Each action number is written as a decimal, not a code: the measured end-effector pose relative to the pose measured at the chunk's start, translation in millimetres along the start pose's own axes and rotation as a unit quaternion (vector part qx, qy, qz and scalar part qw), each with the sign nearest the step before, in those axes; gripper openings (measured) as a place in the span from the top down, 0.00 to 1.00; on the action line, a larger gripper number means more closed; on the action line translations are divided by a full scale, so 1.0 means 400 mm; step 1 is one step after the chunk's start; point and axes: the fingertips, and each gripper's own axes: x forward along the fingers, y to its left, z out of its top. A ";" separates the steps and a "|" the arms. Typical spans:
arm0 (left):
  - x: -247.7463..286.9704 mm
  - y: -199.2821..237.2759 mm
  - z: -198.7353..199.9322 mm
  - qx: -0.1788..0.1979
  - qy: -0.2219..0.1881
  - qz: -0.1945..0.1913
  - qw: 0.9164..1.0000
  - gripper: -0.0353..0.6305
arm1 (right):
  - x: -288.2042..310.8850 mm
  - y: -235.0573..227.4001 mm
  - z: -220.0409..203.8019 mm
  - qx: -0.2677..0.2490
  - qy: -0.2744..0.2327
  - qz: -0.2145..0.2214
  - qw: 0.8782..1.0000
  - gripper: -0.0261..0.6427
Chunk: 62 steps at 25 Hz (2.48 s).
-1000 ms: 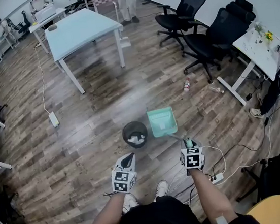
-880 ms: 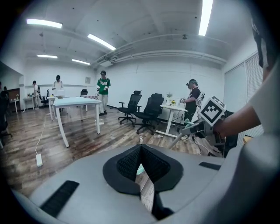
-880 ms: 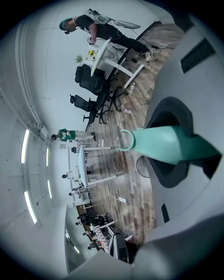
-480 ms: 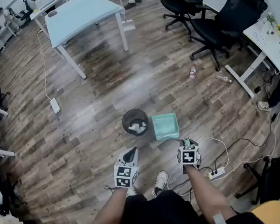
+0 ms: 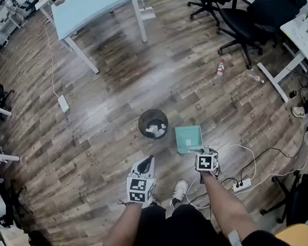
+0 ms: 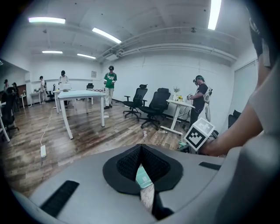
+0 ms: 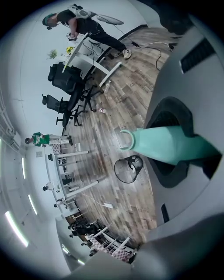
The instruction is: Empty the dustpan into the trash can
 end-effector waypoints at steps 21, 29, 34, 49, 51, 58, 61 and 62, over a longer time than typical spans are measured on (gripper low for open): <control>-0.060 0.121 -0.053 -0.016 0.018 0.025 0.999 0.93 | 0.078 0.059 -0.058 0.016 0.048 0.022 0.998 0.78; -0.077 0.124 -0.046 -0.014 0.011 0.017 1.000 0.93 | 0.044 0.071 -0.042 0.002 0.011 0.043 0.999 0.55; -0.084 0.121 -0.027 -0.010 0.001 0.006 1.000 0.93 | -0.036 0.061 0.027 0.005 -0.060 0.050 0.997 0.51; -0.155 0.109 0.187 0.011 -0.103 -0.032 0.994 0.93 | -0.560 0.257 0.357 -0.082 -0.310 0.071 0.944 0.51; -0.185 0.112 0.234 0.019 -0.127 -0.035 0.991 0.93 | -0.621 0.282 0.390 -0.086 -0.337 0.069 0.935 0.51; -0.286 0.120 0.365 0.032 -0.194 -0.032 0.980 0.93 | -0.758 0.341 0.463 -0.081 -0.401 0.057 0.911 0.61; -0.320 0.107 0.401 0.032 -0.215 -0.034 0.975 0.93 | -0.805 0.347 0.479 -0.079 -0.430 0.042 0.899 0.75; -0.331 0.104 0.410 0.033 -0.220 -0.035 0.974 0.93 | -0.819 0.349 0.483 -0.078 -0.438 0.038 0.895 0.78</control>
